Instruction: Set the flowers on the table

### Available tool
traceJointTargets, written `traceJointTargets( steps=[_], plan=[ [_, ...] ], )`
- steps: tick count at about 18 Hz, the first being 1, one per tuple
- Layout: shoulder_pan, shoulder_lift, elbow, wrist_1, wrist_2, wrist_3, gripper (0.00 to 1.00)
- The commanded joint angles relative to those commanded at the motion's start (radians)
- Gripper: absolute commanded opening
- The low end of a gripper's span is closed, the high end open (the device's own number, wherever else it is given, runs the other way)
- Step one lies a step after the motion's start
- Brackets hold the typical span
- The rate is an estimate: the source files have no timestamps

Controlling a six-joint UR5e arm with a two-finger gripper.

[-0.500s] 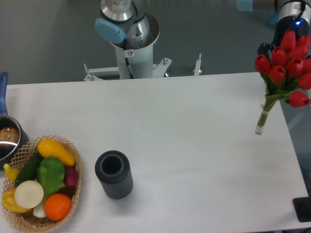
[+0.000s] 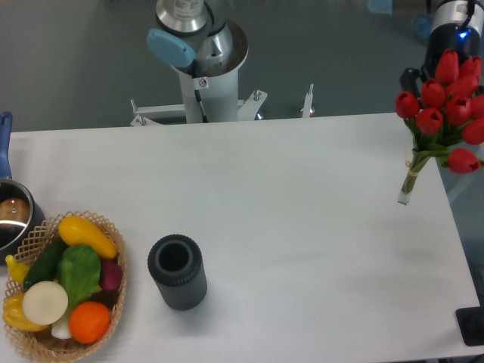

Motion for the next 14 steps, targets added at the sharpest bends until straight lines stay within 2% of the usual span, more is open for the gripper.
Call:
traceJointTargets(
  steps=[3, 8, 10, 14],
  plan=[
    [0.0, 0.009, -0.002, -0.002, 0.024, -0.006, 0.34],
    [-0.044, 0.014, 0.008, -0.002, 0.168, -0.009, 0.32],
    [-0.049, 0.015, 0.008, -0.003, 0.239, -0.011, 0.32],
    [-0.112, 0.02, 0.011, -0.005, 0.418, -0.009, 0.28]
  ],
)
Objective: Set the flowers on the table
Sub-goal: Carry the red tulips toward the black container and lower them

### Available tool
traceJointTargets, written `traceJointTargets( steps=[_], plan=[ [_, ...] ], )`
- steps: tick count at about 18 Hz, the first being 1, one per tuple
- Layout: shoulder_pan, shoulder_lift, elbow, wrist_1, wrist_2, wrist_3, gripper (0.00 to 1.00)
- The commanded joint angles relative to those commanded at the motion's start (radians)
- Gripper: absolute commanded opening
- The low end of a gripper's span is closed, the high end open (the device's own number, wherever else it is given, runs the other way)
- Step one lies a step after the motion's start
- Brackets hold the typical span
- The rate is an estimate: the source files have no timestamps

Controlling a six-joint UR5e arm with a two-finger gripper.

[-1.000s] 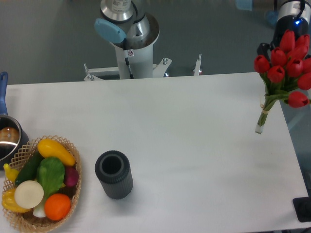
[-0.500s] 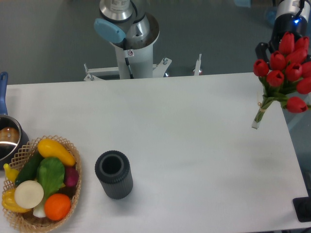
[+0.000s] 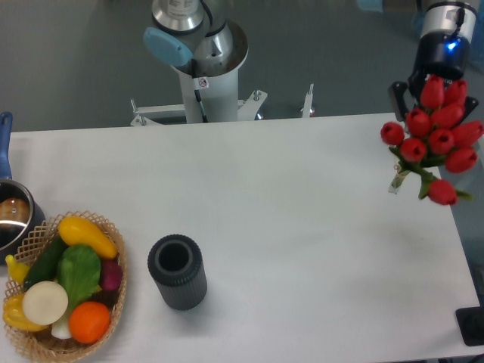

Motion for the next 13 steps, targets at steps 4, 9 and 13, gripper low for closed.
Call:
traceJointTargets(
  steps=[4, 9, 13],
  plan=[
    [-0.061, -0.002, 0.0, -0.002, 0.218, 0.0, 0.28],
    [-0.123, -0.012, -0.002, -0.038, 0.393, 0.0, 0.28],
    [-0.176, -0.037, -0.003, -0.098, 0.48, 0.002, 0.28]
  ],
)
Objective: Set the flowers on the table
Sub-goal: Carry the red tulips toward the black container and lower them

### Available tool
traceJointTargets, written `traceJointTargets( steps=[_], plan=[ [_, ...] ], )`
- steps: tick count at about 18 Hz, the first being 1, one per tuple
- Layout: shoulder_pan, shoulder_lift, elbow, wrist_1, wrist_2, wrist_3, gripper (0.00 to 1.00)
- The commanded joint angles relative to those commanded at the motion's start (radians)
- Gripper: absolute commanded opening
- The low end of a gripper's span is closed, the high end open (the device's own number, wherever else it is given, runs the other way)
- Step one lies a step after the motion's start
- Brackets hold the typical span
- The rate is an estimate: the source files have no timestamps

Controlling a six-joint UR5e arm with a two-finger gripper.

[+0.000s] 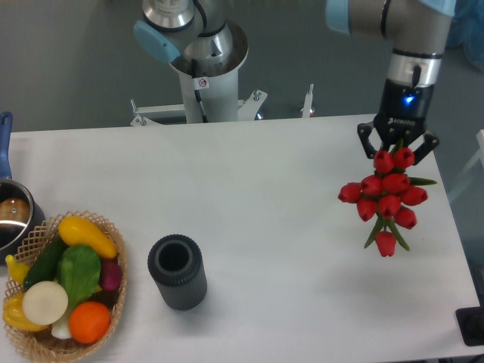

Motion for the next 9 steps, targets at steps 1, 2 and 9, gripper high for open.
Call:
traceJointTargets(
  steps=[1, 2, 9],
  plan=[
    [-0.002, -0.009, -0.002, -0.015, 0.002, 0.0, 0.28],
    [-0.003, -0.017, -0.002, -0.025, 0.017, 0.0, 0.28],
    [-0.058, -0.072, -0.008, -0.037, 0.117, -0.002, 0.28]
  ],
)
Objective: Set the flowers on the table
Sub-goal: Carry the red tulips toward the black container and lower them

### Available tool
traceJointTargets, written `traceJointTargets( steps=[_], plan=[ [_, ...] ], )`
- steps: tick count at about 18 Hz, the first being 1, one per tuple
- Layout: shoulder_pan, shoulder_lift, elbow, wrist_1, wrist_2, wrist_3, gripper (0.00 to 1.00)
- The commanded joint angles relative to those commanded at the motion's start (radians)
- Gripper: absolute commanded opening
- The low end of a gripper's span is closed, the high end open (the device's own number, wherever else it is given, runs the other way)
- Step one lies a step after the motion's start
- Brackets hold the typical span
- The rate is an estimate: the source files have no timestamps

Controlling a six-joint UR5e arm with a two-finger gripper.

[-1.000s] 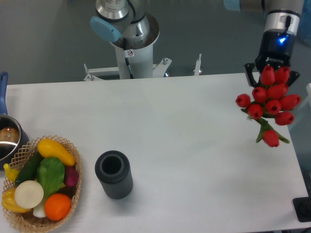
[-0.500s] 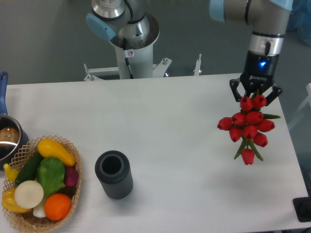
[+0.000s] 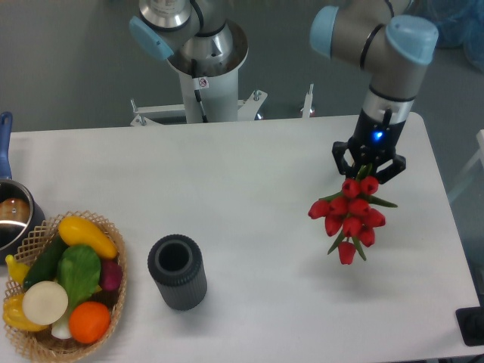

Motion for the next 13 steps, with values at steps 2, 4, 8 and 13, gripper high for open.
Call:
traceJointTargets(
  steps=[2, 4, 8, 13],
  plan=[
    [-0.005, -0.011, 0.0, -0.003, 0.0, 0.0, 0.29],
    [-0.012, -0.029, 0.0, -0.003, 0.0, -0.002, 0.29],
    [-0.014, -0.061, 0.0, -0.003, -0.008, -0.011, 0.3],
    [-0.034, -0.098, 0.002, -0.002, -0.008, -0.012, 0.3]
  ],
)
